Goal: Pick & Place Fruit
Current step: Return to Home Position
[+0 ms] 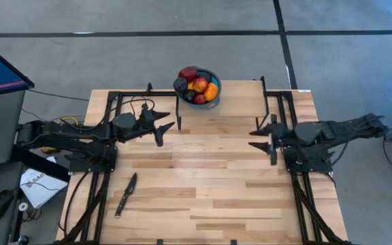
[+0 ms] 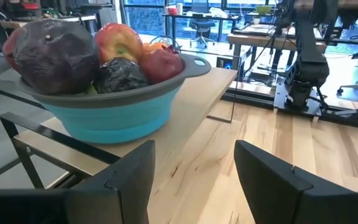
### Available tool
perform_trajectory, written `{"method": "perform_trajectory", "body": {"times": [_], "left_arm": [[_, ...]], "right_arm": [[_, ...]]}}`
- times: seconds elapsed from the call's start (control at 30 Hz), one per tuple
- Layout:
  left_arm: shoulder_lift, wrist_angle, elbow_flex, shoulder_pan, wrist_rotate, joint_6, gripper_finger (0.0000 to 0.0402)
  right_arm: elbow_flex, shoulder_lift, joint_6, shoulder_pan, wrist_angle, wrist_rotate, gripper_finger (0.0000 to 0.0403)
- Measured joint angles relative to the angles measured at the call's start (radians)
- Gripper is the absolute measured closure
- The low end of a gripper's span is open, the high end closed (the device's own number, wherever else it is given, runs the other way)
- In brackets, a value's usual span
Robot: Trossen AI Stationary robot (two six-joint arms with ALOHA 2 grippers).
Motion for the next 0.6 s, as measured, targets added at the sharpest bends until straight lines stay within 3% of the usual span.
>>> {"method": "perform_trajectory", "body": {"times": [0.23,0.4,0.6], "left_arm": [[0.000,0.009,0.000,0.000,0.000,-0.018,0.0189],[0.000,0.018,0.000,0.001,0.000,-0.019,0.0189],[0.000,0.035,0.000,0.003,0.000,-0.019,0.0189]], "right_arm": [[-0.233,-0.339,-0.104,0.001,0.154,-0.018,0.0256],[-0.346,-0.543,-0.146,-0.079,0.241,-0.154,0.0292],[-0.454,-0.605,-0.124,-0.196,0.256,-0.248,0.0336]]}}
